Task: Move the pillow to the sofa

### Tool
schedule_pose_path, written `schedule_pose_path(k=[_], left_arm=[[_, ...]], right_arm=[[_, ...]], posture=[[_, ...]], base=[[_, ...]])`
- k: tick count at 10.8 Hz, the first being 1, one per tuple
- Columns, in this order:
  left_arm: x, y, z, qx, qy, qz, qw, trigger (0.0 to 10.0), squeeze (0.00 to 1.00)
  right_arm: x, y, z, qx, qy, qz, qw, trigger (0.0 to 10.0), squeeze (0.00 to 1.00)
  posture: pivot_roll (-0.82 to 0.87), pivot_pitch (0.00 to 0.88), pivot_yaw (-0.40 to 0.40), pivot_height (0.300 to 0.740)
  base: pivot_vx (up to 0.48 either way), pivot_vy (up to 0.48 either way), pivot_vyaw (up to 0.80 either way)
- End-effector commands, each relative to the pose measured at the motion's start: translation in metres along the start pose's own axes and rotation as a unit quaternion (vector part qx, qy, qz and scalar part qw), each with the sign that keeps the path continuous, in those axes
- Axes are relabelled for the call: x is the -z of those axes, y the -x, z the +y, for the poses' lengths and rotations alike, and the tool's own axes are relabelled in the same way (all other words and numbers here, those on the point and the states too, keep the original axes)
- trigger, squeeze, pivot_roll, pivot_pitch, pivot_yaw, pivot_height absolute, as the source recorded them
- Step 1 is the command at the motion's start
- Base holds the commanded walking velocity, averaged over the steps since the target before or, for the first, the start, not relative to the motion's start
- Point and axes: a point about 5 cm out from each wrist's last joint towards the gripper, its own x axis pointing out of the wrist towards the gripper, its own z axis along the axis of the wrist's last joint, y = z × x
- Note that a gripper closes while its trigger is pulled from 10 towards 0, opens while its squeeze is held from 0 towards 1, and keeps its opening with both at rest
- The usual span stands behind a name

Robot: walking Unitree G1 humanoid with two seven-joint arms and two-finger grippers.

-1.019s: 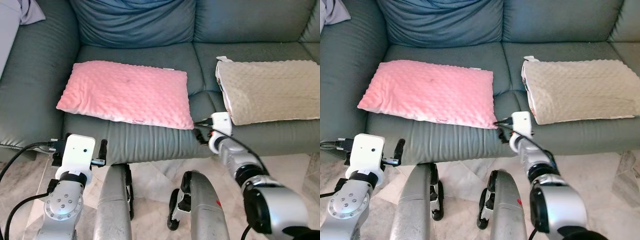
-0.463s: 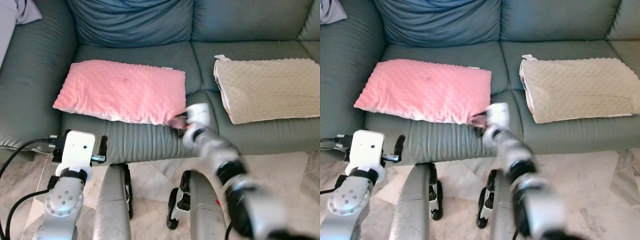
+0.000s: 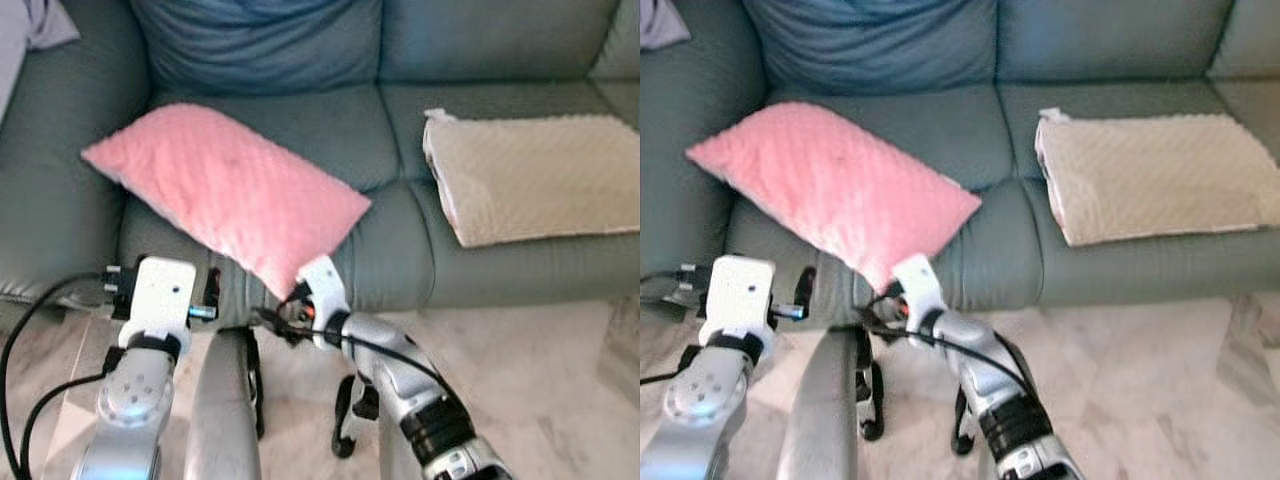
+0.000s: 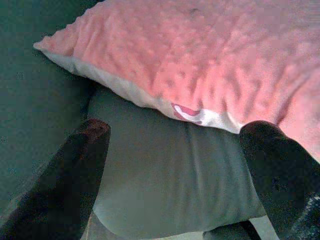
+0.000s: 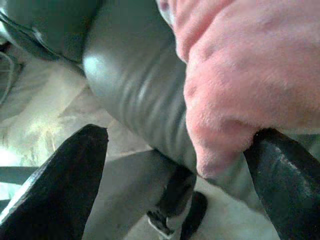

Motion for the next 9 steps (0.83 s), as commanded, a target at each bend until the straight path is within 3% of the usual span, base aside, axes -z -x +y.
schedule_pose_path(k=[1,4,5,6,7,9], left_arm=[[0.006,0.002,-0.002,0.001,0.000,0.012,1.000,10.0,0.00],[0.006,0.002,-0.001,-0.001,0.001,0.012,1.000,10.0,0.00],[0.006,0.001,-0.002,0.001,0.002,0.013,1.000,10.0,0.00],[0.006,0.000,-0.003,0.001,0.003,0.012,1.000,10.0,0.00],[0.006,0.000,-0.003,-0.001,0.003,0.011,1.000,10.0,0.00],[0.008,-0.004,-0.004,0.000,0.006,0.013,1.000,10.0,0.00]], right_arm=[[-0.007,-0.002,0.010,-0.021,-0.009,-0.017,1.000,10.0,0.00],[-0.047,0.005,0.004,-0.036,-0.001,-0.086,0.996,10.0,0.00],[-0.046,0.005,0.003,-0.039,-0.016,-0.060,0.997,10.0,0.00],[-0.018,0.011,-0.006,0.026,-0.004,-0.008,1.000,10.0,0.00],[-0.007,0.022,-0.017,0.100,-0.023,-0.004,0.995,10.0,0.00],[0.006,0.071,-0.062,0.283,-0.037,-0.022,0.958,10.0,0.00]], posture=[[0.17,0.295,-0.033,0.616],[0.17,0.294,-0.035,0.616],[0.17,0.292,-0.033,0.616],[0.17,0.284,-0.038,0.616],[0.16,0.284,-0.040,0.616],[0.13,0.275,-0.036,0.616]], base=[[0.000,0.000,0.00],[0.000,0.000,0.00],[0.000,0.000,0.00],[0.000,0.000,0.00],[0.000,0.000,0.00],[0.000,0.000,0.00]])
